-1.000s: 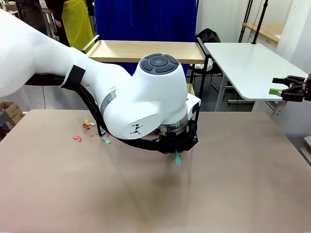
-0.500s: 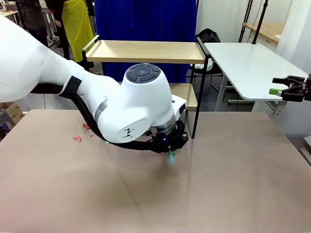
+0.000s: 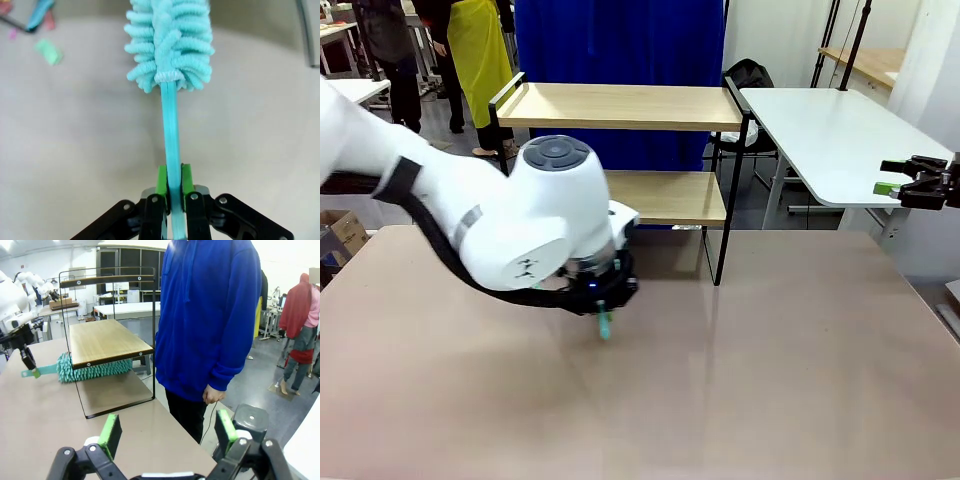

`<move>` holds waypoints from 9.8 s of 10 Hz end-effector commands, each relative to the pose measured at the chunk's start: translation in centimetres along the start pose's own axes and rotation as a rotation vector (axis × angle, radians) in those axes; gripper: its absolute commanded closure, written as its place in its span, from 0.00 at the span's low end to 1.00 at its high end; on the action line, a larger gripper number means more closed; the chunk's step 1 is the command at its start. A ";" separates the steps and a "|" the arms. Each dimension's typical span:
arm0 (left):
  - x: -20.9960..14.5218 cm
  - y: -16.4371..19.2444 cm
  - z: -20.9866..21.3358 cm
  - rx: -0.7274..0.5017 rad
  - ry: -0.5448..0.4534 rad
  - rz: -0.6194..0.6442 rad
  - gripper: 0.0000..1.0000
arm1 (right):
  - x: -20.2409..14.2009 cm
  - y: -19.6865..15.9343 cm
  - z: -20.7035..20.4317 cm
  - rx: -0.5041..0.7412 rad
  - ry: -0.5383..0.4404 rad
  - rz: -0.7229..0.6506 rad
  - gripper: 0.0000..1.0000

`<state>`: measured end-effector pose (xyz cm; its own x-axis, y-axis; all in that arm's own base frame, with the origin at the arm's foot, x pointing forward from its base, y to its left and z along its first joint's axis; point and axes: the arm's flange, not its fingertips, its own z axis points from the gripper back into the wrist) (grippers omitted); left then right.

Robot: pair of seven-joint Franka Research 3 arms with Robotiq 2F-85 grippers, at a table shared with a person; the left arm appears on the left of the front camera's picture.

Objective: Clean the shelf.
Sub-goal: Clean the specific section of the Shelf indicated by the human with the Duster, then hand the Duster back to the human.

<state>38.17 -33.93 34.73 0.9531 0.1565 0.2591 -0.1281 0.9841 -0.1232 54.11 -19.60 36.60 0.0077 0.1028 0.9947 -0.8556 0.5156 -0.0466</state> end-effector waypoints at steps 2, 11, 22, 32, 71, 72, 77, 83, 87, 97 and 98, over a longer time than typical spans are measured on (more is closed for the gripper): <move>0.9 5.5 -0.6 0.196 0.035 0.066 0.87 | 0.3 0.2 -0.1 0.001 -0.005 0.004 0.00; 1.3 8.3 3.5 0.030 -0.023 0.058 0.87 | 0.3 0.2 -0.1 0.001 -0.005 0.004 0.00; -0.7 14.8 12.0 -0.160 0.059 -0.447 0.87 | 0.3 0.2 -0.1 0.001 -0.005 0.004 0.00; -3.5 26.1 25.6 -0.098 0.131 -1.147 0.87 | 0.3 0.2 -0.1 0.001 -0.005 0.004 0.00; -0.7 20.8 23.0 -0.426 -0.156 -1.485 0.87 | 11.0 25.5 -16.6 0.628 0.025 -0.190 0.00; -0.7 20.8 23.0 -0.426 -0.156 -1.485 0.87 | 9.7 26.7 -17.8 0.650 0.039 -0.183 0.00; -0.7 20.8 23.0 -0.426 -0.156 -1.485 0.87 | 5.1 28.7 -21.5 0.648 -0.011 -0.164 0.00; -0.7 20.8 23.0 -0.426 -0.156 -1.485 0.87 | 4.4 31.3 -24.3 0.666 -0.101 -0.171 0.00; -0.7 20.8 23.0 -0.426 -0.156 -1.485 0.87 | 4.6 31.4 -25.5 0.742 -0.097 -0.204 0.00; -0.7 20.8 23.0 -0.426 -0.156 -1.485 0.87 | 4.6 31.5 -25.8 0.822 -0.061 -0.201 0.92; -0.7 20.8 23.0 -0.426 -0.156 -1.485 0.87 | 4.6 31.5 -25.8 0.827 -0.062 -0.194 1.00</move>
<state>28.69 -11.72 53.77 0.1208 -0.8794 0.4606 0.9808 0.1772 0.0812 39.96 18.73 36.91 0.1810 0.0095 0.9834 -0.9540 -0.2414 0.1779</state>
